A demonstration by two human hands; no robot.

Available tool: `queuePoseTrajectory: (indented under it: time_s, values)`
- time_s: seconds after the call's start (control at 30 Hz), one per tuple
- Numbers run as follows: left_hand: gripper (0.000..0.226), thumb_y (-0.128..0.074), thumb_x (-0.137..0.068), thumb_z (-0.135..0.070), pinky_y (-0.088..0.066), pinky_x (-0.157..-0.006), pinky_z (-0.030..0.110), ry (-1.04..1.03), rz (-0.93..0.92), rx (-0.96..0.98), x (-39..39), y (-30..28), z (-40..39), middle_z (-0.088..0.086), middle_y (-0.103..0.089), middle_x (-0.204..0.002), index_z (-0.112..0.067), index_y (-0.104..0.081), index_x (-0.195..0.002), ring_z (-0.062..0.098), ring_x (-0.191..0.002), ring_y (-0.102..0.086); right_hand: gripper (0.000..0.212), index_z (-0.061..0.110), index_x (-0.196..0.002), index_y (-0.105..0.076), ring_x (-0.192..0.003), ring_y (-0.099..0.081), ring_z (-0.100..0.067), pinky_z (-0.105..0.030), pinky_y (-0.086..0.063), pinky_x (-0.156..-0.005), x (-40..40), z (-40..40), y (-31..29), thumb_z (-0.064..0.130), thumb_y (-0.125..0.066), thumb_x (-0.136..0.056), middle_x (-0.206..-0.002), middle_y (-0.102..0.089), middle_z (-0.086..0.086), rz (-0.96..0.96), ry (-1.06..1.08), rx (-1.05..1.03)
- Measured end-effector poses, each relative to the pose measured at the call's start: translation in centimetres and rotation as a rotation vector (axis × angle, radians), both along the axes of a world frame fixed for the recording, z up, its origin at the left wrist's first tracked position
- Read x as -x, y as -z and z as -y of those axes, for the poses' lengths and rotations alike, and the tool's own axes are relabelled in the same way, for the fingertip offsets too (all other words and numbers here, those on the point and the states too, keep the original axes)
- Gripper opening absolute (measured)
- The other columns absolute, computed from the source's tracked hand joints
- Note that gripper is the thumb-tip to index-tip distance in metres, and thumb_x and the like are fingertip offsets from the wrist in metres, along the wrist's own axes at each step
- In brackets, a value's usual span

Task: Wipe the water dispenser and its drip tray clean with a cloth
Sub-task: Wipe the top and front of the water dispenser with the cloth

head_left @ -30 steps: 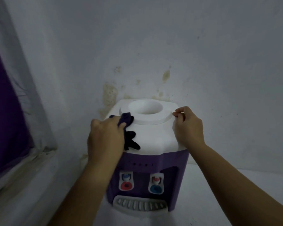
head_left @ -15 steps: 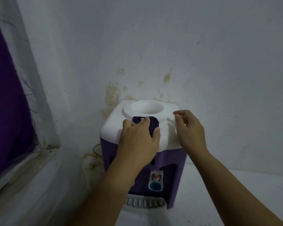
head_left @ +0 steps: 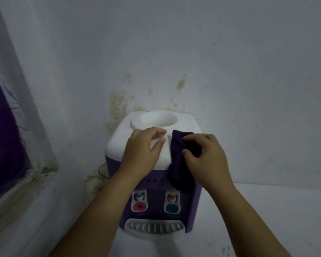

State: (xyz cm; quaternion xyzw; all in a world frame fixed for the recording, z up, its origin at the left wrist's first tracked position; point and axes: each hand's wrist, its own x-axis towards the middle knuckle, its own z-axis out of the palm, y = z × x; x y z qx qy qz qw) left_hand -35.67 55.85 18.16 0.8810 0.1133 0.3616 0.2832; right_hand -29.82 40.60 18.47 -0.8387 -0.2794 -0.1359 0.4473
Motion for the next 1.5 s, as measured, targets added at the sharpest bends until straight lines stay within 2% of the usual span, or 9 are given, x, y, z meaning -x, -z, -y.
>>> queuePoseTrajectory:
  time_s: [0.27, 0.37, 0.47, 0.63, 0.8, 1.03, 1.2, 1.4, 1.5]
  values:
    - [0.028, -0.045, -0.093, -0.037, -0.028, -0.087, 0.026, -0.170, 0.023, -0.264, -1.4, 1.5, 0.5, -0.020, -0.058, -0.127, -0.035, -0.067, -0.110, 0.012, -0.111, -0.042, 0.034, 0.019, -0.121, -0.056, -0.121, -0.039, -0.023, -0.030, -0.037, -0.092, 0.4, -2.0, 5.6, 0.035, -0.043, -0.094, -0.144, -0.040, -0.005, 0.350, 0.264, -0.069]
    - [0.032, -0.041, -0.092, -0.038, -0.027, -0.091, 0.029, -0.173, 0.035, -0.265, -1.4, 1.8, 0.7, -0.019, -0.059, -0.128, -0.034, -0.069, -0.108, 0.014, -0.120, -0.043, 0.025, 0.016, -0.119, -0.053, -0.120, -0.040, -0.016, -0.012, -0.032, -0.097, 0.6, -0.4, 8.6, 0.016, -0.054, -0.094, -0.137, -0.044, -0.003, 0.140, 0.296, -0.371]
    - [0.031, -0.041, -0.093, -0.036, -0.029, -0.097, 0.035, -0.153, 0.012, -0.257, -1.5, 1.7, 0.7, -0.018, -0.057, -0.130, -0.033, -0.068, -0.109, 0.014, -0.125, -0.041, 0.022, 0.020, -0.113, -0.049, -0.112, -0.049, -0.016, -0.034, -0.045, -0.100, 1.2, 0.2, 10.3, 0.013, -0.056, -0.093, -0.119, -0.050, 0.004, -0.181, 0.285, -0.500]
    - [0.023, -0.046, -0.095, -0.033, -0.031, -0.097, 0.039, -0.168, -0.020, -0.264, -1.7, 1.6, 0.9, -0.016, -0.056, -0.131, -0.031, -0.066, -0.107, 0.017, -0.124, -0.041, 0.023, 0.019, -0.116, -0.051, -0.111, -0.053, -0.011, -0.026, -0.045, -0.094, 0.3, 0.5, 9.9, 0.018, -0.057, -0.094, -0.119, -0.055, 0.005, -0.096, 0.235, -0.583]
    - [0.026, -0.048, -0.090, -0.047, -0.036, -0.095, 0.039, -0.239, 0.057, -0.318, -1.9, 2.5, 1.2, -0.013, -0.062, -0.126, -0.030, -0.067, -0.099, 0.019, -0.123, -0.048, 0.010, 0.030, -0.101, -0.050, -0.101, -0.059, -0.017, -0.034, -0.053, -0.085, 0.8, 0.6, 15.8, 0.020, -0.050, -0.096, -0.104, -0.058, 0.005, -0.456, 0.321, -0.536]
    - [0.030, -0.053, -0.085, -0.050, -0.037, -0.094, 0.037, -0.248, 0.133, -0.321, -2.0, 2.9, 1.2, -0.011, -0.064, -0.124, -0.030, -0.070, -0.099, 0.019, -0.122, -0.052, 0.016, 0.019, -0.113, -0.054, -0.103, -0.055, -0.008, -0.021, -0.047, -0.088, -0.8, -0.2, 12.1, 0.018, -0.047, -0.098, -0.113, -0.058, 0.004, -0.178, 0.276, -0.656]
    - [0.026, -0.054, -0.084, -0.044, -0.038, -0.095, 0.036, -0.254, 0.151, -0.299, -2.1, 3.0, 1.3, -0.011, -0.064, -0.124, -0.030, -0.071, -0.098, 0.019, -0.121, -0.053, 0.009, 0.025, -0.102, -0.049, -0.101, -0.058, -0.019, -0.030, -0.049, -0.081, 0.2, 0.2, 17.0, 0.019, -0.044, -0.099, -0.107, -0.057, 0.001, -0.491, 0.387, -0.471]
    - [0.027, -0.053, -0.085, -0.044, -0.039, -0.095, 0.037, -0.260, 0.153, -0.312, -2.2, 3.0, 1.3, -0.011, -0.064, -0.124, -0.030, -0.071, -0.099, 0.019, -0.122, -0.053, 0.014, 0.014, -0.109, -0.051, -0.103, -0.053, -0.014, -0.025, -0.044, -0.088, -1.6, -0.6, 9.8, 0.014, -0.044, -0.097, -0.111, -0.054, -0.001, -0.052, 0.303, -0.595]
    - [0.027, -0.052, -0.085, -0.043, -0.040, -0.095, 0.038, -0.258, 0.157, -0.316, -2.2, 3.1, 1.3, -0.011, -0.064, -0.124, -0.029, -0.071, -0.099, 0.019, -0.122, -0.053, 0.016, 0.013, -0.112, -0.051, -0.103, -0.054, -0.015, -0.027, -0.048, -0.086, -0.9, -0.7, 12.5, 0.018, -0.043, -0.098, -0.111, -0.054, 0.000, -0.104, 0.314, -0.565]
